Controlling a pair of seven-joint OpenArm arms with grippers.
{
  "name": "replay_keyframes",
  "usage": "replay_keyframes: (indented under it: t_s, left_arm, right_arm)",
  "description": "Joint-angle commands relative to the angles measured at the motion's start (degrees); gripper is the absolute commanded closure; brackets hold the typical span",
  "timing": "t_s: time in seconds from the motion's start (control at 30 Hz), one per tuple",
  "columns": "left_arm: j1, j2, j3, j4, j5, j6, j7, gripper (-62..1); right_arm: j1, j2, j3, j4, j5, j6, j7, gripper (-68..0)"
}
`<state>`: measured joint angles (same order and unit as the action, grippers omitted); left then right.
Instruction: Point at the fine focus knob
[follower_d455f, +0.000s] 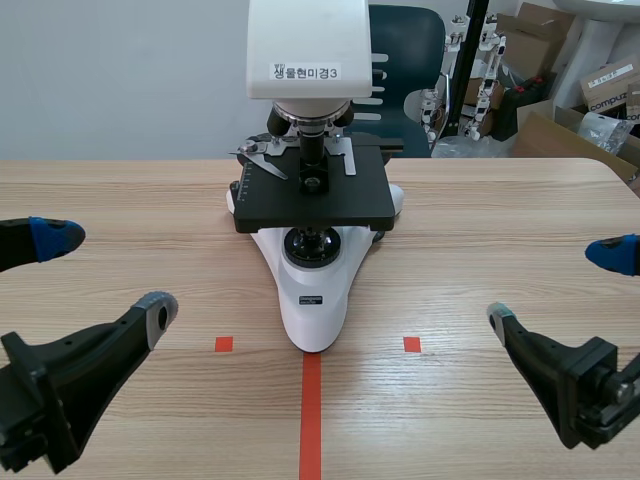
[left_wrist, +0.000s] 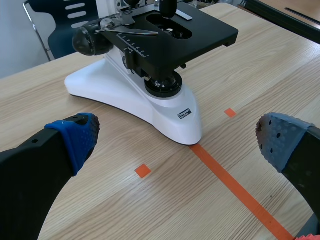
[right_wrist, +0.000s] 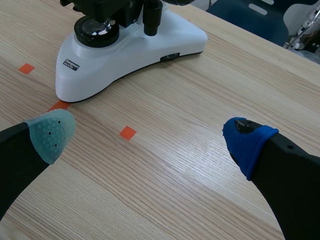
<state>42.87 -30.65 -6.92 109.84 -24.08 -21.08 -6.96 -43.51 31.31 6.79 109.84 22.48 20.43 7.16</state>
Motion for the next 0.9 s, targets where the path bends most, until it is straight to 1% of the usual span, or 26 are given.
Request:
replay_keyframes:
  t_s: [0.0, 0.5, 0.7, 0.77, 0.87]
  left_arm:
    - [-0.04, 0.00, -0.17, 0.46, -0.33, -0.04, -0.74, -62.3]
    - [-0.04, 0.00, -0.17, 0.46, -0.33, -0.04, -0.74, -62.3]
    - [-0.04, 0.02, -0.17, 0.46, -0.33, -0.04, -0.72, -62.3]
    - [-0.04, 0.00, -0.17, 0.46, -0.33, -0.04, -0.70, -62.3]
    - [-0.04, 0.02, -0.17, 0.46, -0.33, -0.04, -0.66, -62.3]
  right_arm:
    - [0.63, 0.90, 0.39, 0.63, 0.59, -0.04, 0.68, -67.9]
    - [0.63, 0.94, 0.39, 0.63, 0.61, -0.04, 0.68, -67.9]
    - [0.83, 2.99, 0.39, 0.63, 0.63, -0.07, 0.83, -67.9]
    - [1.40, 3.78, 0.39, 0.59, 0.66, -0.70, 0.72, -67.9]
    - [2.91, 4.81, 0.39, 0.13, 1.03, -3.63, 0.63, -67.9]
